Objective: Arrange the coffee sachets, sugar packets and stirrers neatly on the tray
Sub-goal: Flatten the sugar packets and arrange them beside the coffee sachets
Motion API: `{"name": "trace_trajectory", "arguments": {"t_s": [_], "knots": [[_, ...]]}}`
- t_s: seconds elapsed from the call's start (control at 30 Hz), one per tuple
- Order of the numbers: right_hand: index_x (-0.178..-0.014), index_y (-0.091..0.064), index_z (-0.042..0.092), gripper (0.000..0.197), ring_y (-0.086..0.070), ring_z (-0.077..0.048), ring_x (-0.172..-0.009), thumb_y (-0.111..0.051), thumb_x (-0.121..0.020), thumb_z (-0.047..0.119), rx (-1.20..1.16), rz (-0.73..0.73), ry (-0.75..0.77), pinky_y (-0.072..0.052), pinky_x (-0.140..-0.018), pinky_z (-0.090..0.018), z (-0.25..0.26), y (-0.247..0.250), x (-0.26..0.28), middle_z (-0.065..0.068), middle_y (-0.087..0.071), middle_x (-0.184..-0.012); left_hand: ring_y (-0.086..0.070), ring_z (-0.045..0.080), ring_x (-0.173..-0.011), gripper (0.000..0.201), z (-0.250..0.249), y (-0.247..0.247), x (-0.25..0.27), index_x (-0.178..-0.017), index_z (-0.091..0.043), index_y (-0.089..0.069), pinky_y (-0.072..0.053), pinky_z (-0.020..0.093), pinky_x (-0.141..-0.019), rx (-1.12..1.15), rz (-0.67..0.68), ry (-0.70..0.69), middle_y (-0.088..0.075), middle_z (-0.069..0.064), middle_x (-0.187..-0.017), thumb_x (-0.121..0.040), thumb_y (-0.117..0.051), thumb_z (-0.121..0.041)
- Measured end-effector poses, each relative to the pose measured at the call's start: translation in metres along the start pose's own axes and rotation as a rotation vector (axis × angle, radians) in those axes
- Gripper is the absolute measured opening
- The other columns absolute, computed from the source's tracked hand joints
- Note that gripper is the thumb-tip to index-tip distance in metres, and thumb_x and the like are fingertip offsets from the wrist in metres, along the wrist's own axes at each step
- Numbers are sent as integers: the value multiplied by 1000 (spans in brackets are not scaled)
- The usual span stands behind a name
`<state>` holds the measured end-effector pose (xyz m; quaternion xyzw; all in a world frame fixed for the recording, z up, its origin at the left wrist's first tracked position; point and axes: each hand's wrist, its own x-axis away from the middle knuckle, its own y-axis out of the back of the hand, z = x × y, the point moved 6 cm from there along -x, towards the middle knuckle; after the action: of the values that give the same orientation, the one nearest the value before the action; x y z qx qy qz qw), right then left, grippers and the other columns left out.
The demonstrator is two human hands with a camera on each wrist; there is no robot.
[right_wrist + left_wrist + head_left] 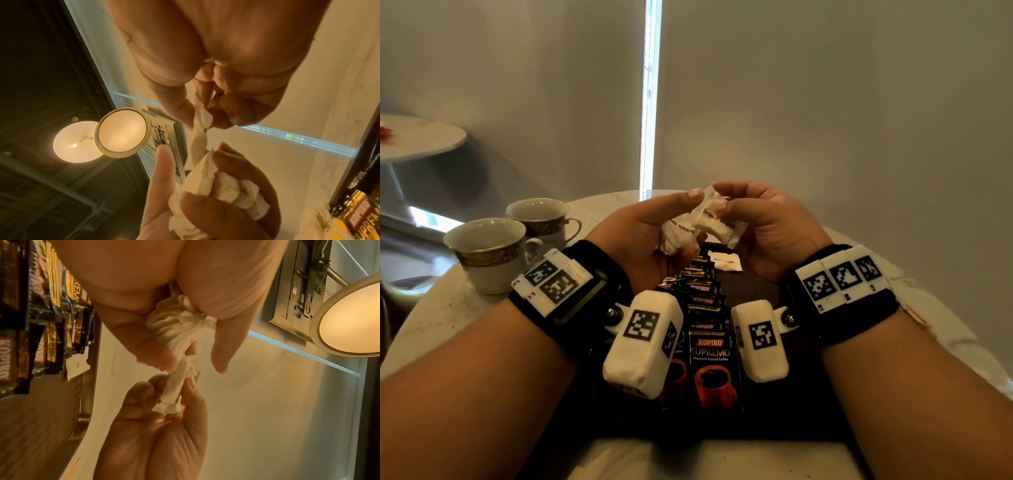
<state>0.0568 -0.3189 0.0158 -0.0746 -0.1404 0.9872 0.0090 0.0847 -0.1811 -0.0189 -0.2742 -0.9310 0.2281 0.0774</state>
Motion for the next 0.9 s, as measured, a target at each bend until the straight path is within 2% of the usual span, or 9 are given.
{"name": "trace_trajectory", "arguments": {"t_s": [0.17,0.27,0.33,0.47,0.6,0.67,0.73,0.8,0.9], "knots": [[-102,-63,3,27,-72,-28,-77,-66,-77,-6,2,23,16,-61,-62,-37,0,-1,0,-14,-72,-91,-61,18,-71,58,0,2,-1,-125,-4,-62,-50,20,-47,-53,-69,-41,-62,17,-109,-72,-75,-24],[-108,-64,2,42,-68,-23,-69,-73,-67,5,91,74,-11,-57,-55,-33,-5,-3,1,-11,-72,-87,-62,15,-69,53,-4,2,-3,-130,0,-59,-50,20,-47,-16,-68,-96,-63,13,-103,-83,-70,-22],[-113,-63,-3,42,-65,-18,-59,-72,-72,-1,155,71,-34,-51,-48,-26,-9,-3,1,-11,-71,-83,-63,13,-63,47,-4,4,-4,-131,0,-57,-49,20,-46,7,-74,-107,-65,13,-99,-90,-66,-21],[-118,-60,-10,39,-62,-15,-56,-69,-81,-7,197,-4,-14,-49,-48,-24,-7,6,-3,-11,-71,-82,-64,14,-67,50,-3,7,-5,-132,-4,-59,-50,21,-48,-1,-98,-106,-62,19,-118,-88,-70,-24],[-108,-63,-7,23,-60,-16,-55,-65,-85,-3,184,12,-38,-49,-46,-23,-6,8,-3,-12,-71,-78,-66,15,-69,58,-5,9,-4,-132,-2,-59,-50,21,-47,19,-137,-126,-63,17,-111,-80,-73,-24],[-110,-63,-7,21,-59,-16,-55,-62,-90,0,171,-2,-49,-48,-46,-23,-4,11,-3,-12,-70,-77,-65,17,-71,49,-5,8,-4,-129,-2,-60,-51,21,-47,16,-152,-118,-63,17,-109,-85,-71,-22],[-104,-64,1,12,-57,-14,-56,-56,-95,5,125,-70,-34,-45,-48,-23,0,21,-8,-9,-68,-75,-64,19,-70,34,-4,10,-4,-118,-2,-63,-50,21,-46,32,-176,-98,-62,16,-106,-90,-70,-20],[-98,-62,8,12,-53,-13,-58,-50,-99,8,35,-197,-26,-40,-51,-23,2,43,-16,-6,-65,-74,-65,18,-68,21,-4,11,-4,-106,-7,-64,-50,21,-45,56,-191,-81,-61,13,-100,-91,-70,-19],[-115,-62,10,20,-53,-10,-62,-48,-101,13,20,-432,-118,-40,-52,-23,-18,93,-29,-3,-64,-81,-65,18,-68,15,-4,11,-4,-100,-8,-63,-49,21,-44,69,-201,-77,-60,11,-97,-91,-70,-18]]}}
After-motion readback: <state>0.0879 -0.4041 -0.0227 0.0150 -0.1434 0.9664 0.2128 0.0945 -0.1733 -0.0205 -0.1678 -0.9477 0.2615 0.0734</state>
